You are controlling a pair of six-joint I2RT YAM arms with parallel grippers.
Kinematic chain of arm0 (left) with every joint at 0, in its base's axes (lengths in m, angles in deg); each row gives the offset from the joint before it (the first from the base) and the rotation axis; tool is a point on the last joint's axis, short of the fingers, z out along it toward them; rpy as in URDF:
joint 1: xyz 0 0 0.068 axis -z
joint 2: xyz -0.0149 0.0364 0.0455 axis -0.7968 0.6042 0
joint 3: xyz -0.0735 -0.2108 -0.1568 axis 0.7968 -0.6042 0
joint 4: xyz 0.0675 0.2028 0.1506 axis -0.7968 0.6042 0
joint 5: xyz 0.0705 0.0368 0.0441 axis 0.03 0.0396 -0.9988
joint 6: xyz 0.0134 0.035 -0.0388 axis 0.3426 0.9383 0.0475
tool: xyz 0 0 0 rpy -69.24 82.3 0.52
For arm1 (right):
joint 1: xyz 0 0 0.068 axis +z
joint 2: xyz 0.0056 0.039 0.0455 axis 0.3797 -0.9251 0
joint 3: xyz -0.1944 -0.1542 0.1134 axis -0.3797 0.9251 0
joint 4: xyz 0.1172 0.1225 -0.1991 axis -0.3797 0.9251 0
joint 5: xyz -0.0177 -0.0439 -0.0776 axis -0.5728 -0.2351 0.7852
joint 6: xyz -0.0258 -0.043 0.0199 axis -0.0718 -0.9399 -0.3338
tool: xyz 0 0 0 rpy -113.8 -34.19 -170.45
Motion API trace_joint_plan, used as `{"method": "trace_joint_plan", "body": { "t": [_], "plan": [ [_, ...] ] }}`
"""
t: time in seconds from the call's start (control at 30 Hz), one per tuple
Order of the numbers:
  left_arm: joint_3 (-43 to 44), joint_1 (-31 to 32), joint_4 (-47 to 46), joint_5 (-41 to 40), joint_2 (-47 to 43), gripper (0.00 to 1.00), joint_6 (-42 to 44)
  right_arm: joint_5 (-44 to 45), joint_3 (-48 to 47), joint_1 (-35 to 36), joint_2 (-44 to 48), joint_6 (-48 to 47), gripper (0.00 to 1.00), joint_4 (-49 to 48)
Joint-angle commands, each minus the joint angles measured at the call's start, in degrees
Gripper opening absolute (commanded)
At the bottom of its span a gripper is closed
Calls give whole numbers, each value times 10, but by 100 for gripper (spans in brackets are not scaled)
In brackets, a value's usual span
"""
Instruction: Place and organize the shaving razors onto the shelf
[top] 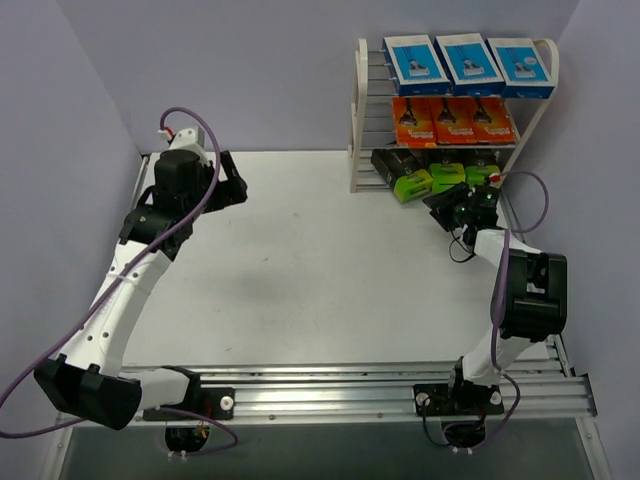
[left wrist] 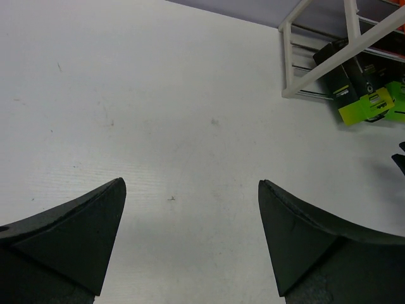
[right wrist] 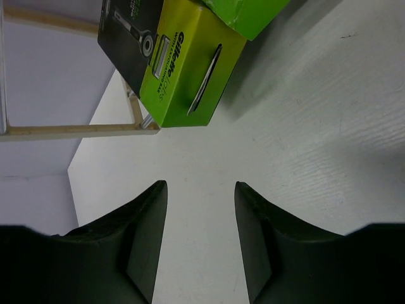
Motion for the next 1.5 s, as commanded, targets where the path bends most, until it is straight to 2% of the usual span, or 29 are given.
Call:
{"method": "trace_joint_plan", "body": {
  "t": [0.0,0.1,0.33,0.93,1.47],
  "plan": [
    [-3,23,0,-21,14,94,60,1,-38,2,-19,18,42,-50],
    [-69,34,-51,-4,-1,94,69,5,-58,2,-42,27,42,-58],
    [-168,86,-133,-87,-65,94,121,14,-101,9,-89,33,37,-59],
    [-171,110,-117,-98,-51,94,127,27,-169,34,-177,48,31,-71],
    [-170,114,-116,-101,-45,94,129,27,-164,37,-198,72,24,-96]
  ]
}}
